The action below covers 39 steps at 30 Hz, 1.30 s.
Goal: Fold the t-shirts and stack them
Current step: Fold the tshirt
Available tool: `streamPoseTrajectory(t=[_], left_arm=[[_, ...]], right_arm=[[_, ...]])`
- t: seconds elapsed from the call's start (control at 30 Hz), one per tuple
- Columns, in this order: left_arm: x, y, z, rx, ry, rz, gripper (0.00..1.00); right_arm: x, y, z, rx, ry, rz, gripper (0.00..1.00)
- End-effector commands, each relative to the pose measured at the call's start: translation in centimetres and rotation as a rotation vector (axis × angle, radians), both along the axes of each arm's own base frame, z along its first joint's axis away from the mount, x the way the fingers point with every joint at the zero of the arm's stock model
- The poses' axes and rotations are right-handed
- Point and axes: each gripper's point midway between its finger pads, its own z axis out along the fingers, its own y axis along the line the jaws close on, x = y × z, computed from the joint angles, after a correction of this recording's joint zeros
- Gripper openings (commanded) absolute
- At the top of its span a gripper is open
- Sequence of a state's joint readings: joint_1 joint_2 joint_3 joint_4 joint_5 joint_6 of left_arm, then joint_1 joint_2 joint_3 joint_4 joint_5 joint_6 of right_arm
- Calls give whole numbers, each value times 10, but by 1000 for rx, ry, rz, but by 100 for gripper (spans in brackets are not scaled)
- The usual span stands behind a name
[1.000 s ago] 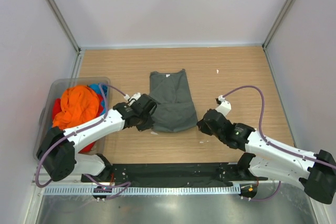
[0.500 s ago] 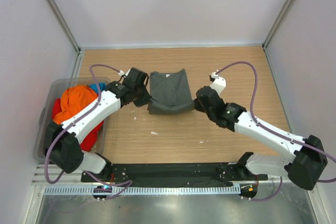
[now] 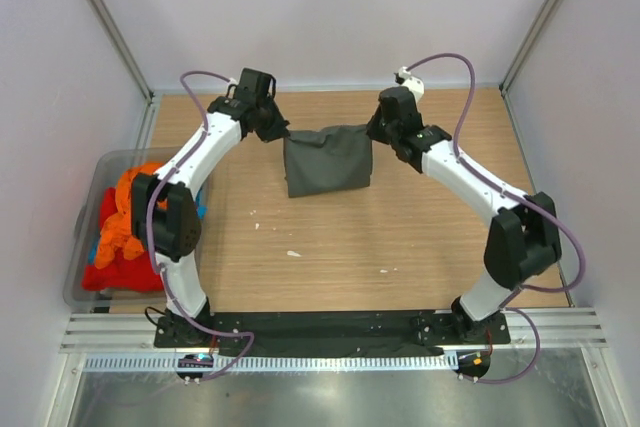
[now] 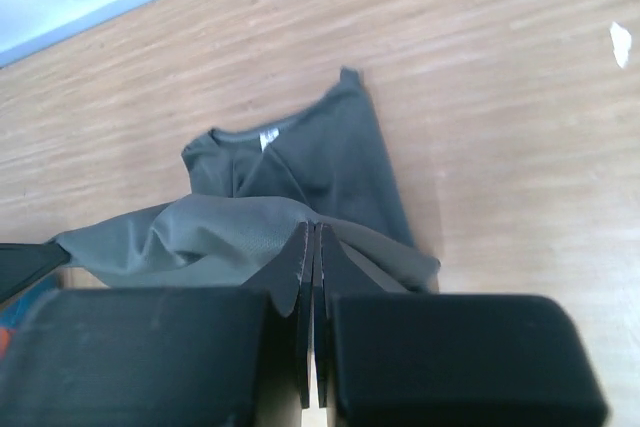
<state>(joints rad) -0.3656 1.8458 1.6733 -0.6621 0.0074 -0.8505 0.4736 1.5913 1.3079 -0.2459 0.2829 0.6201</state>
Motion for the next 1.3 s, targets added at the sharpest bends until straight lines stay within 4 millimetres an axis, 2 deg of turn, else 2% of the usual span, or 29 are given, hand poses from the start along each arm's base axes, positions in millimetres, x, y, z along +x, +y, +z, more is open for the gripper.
streamPoseTrajectory(t=[0.0, 0.03, 0.07, 0.1, 0.13, 0.17, 0.2, 0.23, 0.27, 0.3, 0.33, 0.43, 0.47, 0.5, 0.57, 0.6, 0.63, 0.67, 0.73, 0.77, 0.8, 0.83, 0.9, 0.93, 1.0, 1.03, 1.17, 1.27], left_arm=[[39, 1, 3, -55, -43, -41, 0], [49, 1, 2, -70, -52, -45, 0], [56, 2, 0, -88, -54, -41, 0], [66, 6, -7, -102, -49, -31, 0], [76, 7, -6, -115, -75, -25, 0], [82, 9, -7, -125, -82, -14, 0], [89, 13, -11, -137, -86, -8, 0], [100, 11, -18, -148, -89, -13, 0], [106, 11, -24, -154, -88, -20, 0], [111, 10, -28, -175, -85, -37, 1], [122, 9, -40, -177, -83, -36, 2], [139, 8, -51, -197, -101, -53, 11], [148, 9, -58, -210, -104, -54, 18], [155, 9, -58, -220, -123, -57, 19], [168, 13, -55, -233, -146, -57, 22], [171, 16, -53, -238, -152, -54, 25], [173, 19, -50, -236, -157, -54, 27], [176, 26, -39, -226, -178, -45, 31], [171, 35, -36, -174, -177, -46, 34], [170, 40, -32, -144, -190, -37, 36], [160, 43, -28, -120, -188, -38, 36], [154, 44, -29, -88, -189, -49, 36], [138, 47, -24, -49, -194, -54, 36], [133, 43, -23, -48, -201, -68, 36], [125, 30, -19, -53, -227, -116, 36], [119, 26, -20, -51, -224, -132, 35], [112, 1, -39, -70, -200, -209, 34], [118, -1, -63, -70, -165, -205, 34]], right_arm=[[39, 13, 11, 24, -53, 77, 1], [46, 18, 8, 32, -53, 102, 1], [57, 20, 14, 34, -74, 108, 1], [66, 18, 10, 32, -72, 105, 1], [76, 22, -9, 30, -43, 122, 1], [86, 24, -3, 39, -61, 125, 1], [91, 25, -7, 42, -55, 130, 1], [99, 26, -26, 40, -20, 140, 1], [107, 27, -21, 45, -33, 137, 1], [112, 26, -28, 38, -21, 134, 1], [117, 24, -44, 27, 8, 126, 1], [135, 17, -48, 22, 5, 109, 2], [142, 19, -55, 27, 12, 119, 4], [146, 19, -58, 22, 11, 127, 7], [161, 17, -63, 17, 4, 138, 19], [161, 28, -64, 46, 14, 213, 23], [165, 26, -53, 29, 11, 226, 29], [165, 26, -54, 14, 21, 242, 34], [159, 23, -49, -24, 29, 270, 45], [154, 21, -52, -34, 41, 278, 46], [147, 24, -39, -24, 24, 309, 47], [137, 22, -50, -30, 54, 329, 49], [125, 22, -52, -25, 77, 362, 49], [111, 24, -58, -16, 108, 391, 49], [98, 26, -64, -19, 128, 444, 50], [87, 29, -71, -10, 155, 488, 50], [71, 29, -92, -36, 211, 561, 51], [63, 30, -108, -27, 245, 613, 52]])
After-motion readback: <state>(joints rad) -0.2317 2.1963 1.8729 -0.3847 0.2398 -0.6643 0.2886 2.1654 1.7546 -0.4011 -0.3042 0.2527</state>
